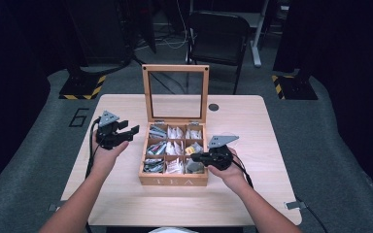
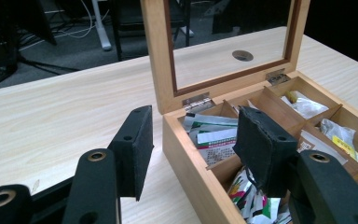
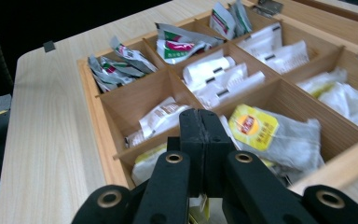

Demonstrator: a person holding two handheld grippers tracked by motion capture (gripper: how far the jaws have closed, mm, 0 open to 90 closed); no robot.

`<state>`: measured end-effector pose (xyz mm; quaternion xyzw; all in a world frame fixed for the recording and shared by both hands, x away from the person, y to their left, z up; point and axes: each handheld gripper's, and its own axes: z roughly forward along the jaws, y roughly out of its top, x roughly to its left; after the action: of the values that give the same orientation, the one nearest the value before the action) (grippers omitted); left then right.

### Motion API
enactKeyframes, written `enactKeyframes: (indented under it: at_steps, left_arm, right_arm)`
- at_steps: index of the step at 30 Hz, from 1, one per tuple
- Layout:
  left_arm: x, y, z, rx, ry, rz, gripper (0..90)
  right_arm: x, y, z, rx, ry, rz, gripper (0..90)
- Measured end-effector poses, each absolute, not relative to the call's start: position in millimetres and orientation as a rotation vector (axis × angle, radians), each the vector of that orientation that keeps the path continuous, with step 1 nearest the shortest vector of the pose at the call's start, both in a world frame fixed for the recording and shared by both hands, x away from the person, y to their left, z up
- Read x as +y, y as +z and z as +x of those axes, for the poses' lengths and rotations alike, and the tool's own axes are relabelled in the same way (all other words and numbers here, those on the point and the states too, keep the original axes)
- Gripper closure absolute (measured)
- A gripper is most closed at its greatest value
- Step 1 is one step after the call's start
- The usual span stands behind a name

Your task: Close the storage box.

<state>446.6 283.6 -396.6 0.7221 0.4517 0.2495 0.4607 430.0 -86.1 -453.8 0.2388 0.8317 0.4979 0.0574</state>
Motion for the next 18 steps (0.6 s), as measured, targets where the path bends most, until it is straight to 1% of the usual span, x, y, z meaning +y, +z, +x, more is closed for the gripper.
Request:
enactKeyframes:
  at_steps: [8, 18]
  left_arm:
    - [287.8, -394.4, 444.3, 1.116, 0.622, 1.763, 46.3]
    - [289.1, -393.6, 443.5, 1.121, 0.627, 1.757, 46.3]
  right_arm:
    - [-74.6, -451.4, 430.3, 2.529, 1.515, 0.681, 90.0]
    - [-80.6, -439.9, 432.6, 2.494, 1.509, 0.662, 90.0]
